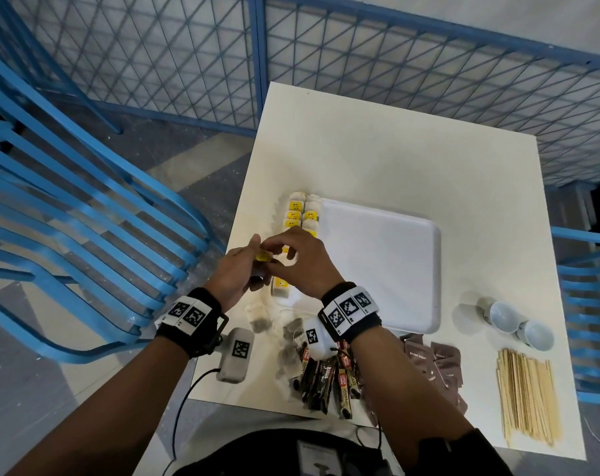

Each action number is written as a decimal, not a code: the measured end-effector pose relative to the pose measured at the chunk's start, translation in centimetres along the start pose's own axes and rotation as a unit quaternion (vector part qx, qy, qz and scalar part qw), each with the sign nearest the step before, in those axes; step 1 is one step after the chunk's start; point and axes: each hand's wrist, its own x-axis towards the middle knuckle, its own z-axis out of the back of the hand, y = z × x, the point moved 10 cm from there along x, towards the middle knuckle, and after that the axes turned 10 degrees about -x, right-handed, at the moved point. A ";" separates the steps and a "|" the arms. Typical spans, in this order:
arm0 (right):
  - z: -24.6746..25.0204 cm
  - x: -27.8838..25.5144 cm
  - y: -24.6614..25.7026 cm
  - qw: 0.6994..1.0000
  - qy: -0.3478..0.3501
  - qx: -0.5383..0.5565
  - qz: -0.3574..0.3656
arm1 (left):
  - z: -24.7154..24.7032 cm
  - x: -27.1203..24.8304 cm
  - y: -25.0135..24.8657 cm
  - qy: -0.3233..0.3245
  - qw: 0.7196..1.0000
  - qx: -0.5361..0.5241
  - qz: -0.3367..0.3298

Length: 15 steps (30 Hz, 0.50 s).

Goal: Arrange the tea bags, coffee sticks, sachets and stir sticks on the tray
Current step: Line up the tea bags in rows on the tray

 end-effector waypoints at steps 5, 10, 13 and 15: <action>1.3 0.1 -1.2 0.996 -0.049 -0.002 -0.068 | -1.0 -0.7 -0.2 0.051 0.998 0.020 0.011; 1.8 -0.2 -1.0 0.996 -0.061 -0.019 -0.058 | -0.6 -1.3 -0.9 0.028 0.999 0.013 -0.024; 1.5 -0.5 -0.8 0.998 -0.038 -0.009 -0.049 | -0.4 -1.6 -1.1 0.017 1.000 0.006 -0.024; 1.8 -0.6 -1.2 0.996 -0.044 0.013 -0.073 | -0.5 -1.8 -1.3 0.020 0.999 0.012 -0.026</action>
